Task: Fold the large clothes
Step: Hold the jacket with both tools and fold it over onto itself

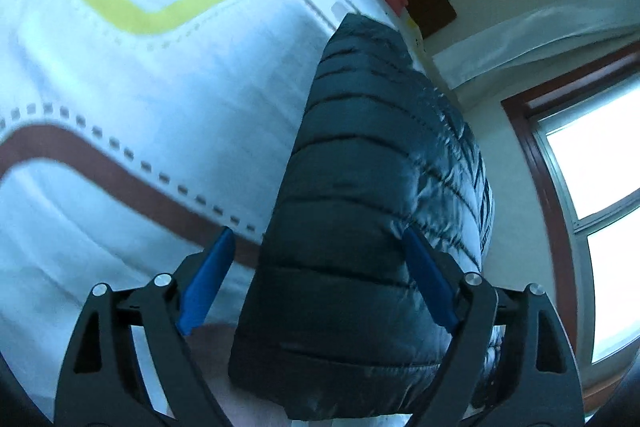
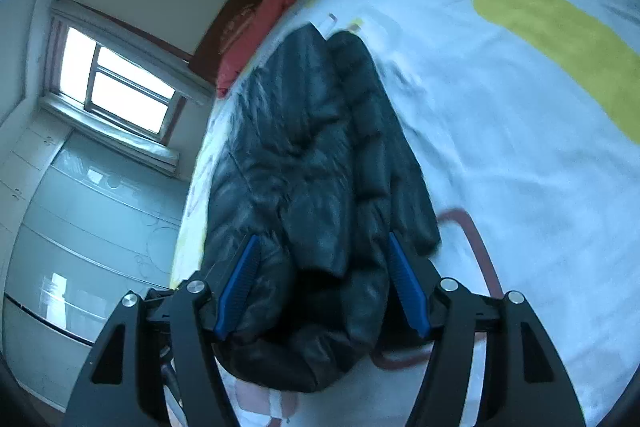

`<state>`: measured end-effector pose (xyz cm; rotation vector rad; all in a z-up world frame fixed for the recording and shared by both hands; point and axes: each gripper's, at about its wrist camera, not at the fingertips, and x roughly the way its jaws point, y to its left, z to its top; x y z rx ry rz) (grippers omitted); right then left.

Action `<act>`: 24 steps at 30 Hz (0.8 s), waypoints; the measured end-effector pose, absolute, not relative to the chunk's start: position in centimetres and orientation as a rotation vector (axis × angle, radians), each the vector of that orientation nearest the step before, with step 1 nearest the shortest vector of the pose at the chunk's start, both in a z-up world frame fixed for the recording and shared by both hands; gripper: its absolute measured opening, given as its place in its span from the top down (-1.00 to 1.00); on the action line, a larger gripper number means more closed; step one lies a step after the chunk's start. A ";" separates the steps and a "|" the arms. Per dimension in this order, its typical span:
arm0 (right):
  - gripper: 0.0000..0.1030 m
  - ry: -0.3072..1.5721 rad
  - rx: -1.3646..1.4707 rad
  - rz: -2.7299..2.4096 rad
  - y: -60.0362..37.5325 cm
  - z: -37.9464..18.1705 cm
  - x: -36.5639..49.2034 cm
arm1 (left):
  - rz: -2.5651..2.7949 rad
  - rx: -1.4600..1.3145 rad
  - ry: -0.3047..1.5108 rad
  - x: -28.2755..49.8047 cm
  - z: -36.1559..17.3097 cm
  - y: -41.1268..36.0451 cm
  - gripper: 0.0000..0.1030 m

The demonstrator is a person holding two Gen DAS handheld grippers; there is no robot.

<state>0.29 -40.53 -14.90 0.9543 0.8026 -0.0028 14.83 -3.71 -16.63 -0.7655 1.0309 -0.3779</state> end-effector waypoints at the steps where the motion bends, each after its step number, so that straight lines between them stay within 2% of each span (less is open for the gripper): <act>1: 0.15 0.836 0.948 -0.029 -40.8 -16.1 -0.4 | -0.380 -0.777 1.049 14.9 -17.1 -3.7 -0.66; 3: 0.46 0.849 0.945 -0.061 -41.0 -18.2 -0.9 | -0.379 -0.774 1.080 15.3 -17.8 -4.3 -0.63; 5: 0.48 0.828 0.991 -0.049 -41.2 -20.0 -1.1 | -0.380 -0.711 1.073 15.4 -18.0 -5.3 -0.53; 11: 0.49 0.802 1.020 -0.033 -41.5 -20.7 -1.7 | -0.376 -0.641 1.056 15.6 -18.0 -6.2 -0.48; 14: 0.33 0.817 1.011 -0.018 -41.8 -19.8 -2.0 | -0.399 -0.676 1.057 15.6 -17.3 -5.0 -0.48; 16: 0.09 0.838 0.988 -0.037 -42.2 -19.0 -2.3 | -0.381 -0.691 1.058 15.6 -16.4 -4.1 -0.48; 17: -0.11 0.848 0.970 -0.058 -42.5 -18.3 -2.4 | -0.375 -0.702 1.038 15.5 -15.6 -3.6 -0.48; 18: -0.18 0.846 0.960 -0.062 -42.4 -17.9 -2.3 | -0.379 -0.710 1.019 15.6 -15.2 -3.2 -0.49; 21: -0.19 0.808 0.956 -0.056 -43.5 -16.0 -1.7 | -0.392 -0.728 0.961 17.0 -13.3 -2.7 -0.59; 24: -0.20 0.764 0.936 -0.059 -44.3 -14.2 0.9 | -0.408 -0.784 0.996 19.6 -13.1 -3.2 -0.63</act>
